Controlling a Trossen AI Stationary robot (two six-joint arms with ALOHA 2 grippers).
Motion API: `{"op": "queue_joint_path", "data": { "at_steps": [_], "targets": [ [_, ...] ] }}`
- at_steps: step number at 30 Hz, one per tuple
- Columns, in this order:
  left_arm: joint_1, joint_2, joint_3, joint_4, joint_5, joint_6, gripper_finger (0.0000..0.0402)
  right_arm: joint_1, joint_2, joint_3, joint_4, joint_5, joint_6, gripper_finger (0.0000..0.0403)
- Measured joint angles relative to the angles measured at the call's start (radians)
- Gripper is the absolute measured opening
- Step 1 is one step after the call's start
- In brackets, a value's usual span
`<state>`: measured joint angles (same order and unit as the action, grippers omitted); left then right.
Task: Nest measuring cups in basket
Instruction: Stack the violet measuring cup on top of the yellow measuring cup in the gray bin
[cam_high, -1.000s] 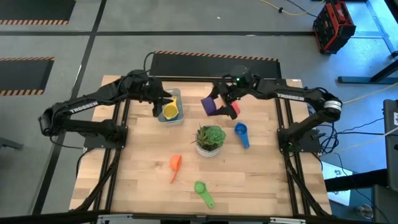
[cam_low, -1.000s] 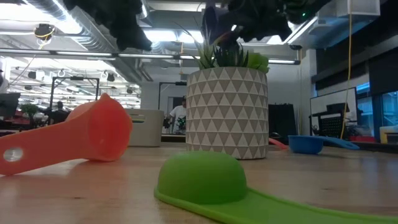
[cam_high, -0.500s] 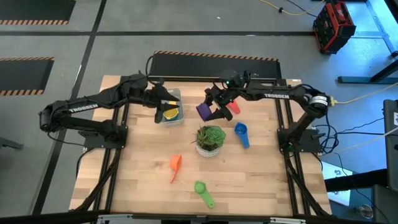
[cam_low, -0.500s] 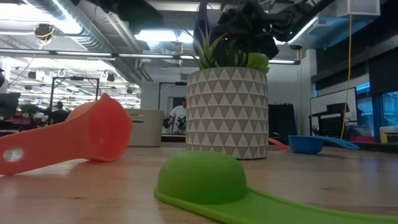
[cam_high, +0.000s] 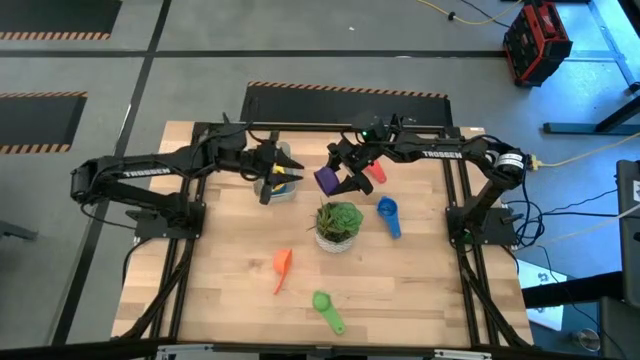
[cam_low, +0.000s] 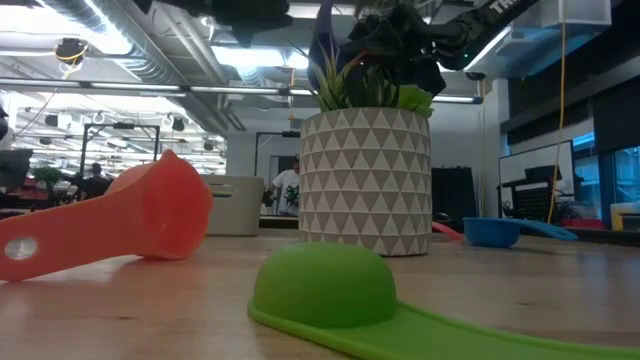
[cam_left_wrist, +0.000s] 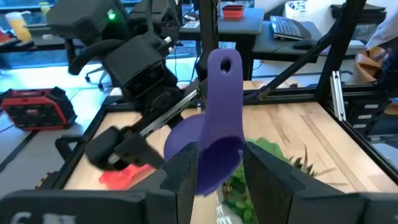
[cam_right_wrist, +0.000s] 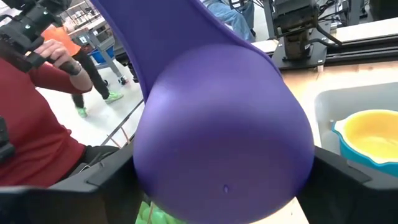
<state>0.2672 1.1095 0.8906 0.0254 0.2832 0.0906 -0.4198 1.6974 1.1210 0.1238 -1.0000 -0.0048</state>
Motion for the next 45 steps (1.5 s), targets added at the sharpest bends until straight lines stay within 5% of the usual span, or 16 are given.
{"op": "queue_joint_path", "data": {
  "at_steps": [16,45],
  "targets": [
    [0.002,0.127,0.0,0.235,0.077,-0.001,0.0122,0.006,0.0,0.0,-0.001,-0.023,0.0,0.0333],
    [-0.07,0.148,0.0,0.264,0.109,-0.002,0.0122,0.081,0.0,0.0,0.0,0.011,-0.003,0.0333]
  ]
}}
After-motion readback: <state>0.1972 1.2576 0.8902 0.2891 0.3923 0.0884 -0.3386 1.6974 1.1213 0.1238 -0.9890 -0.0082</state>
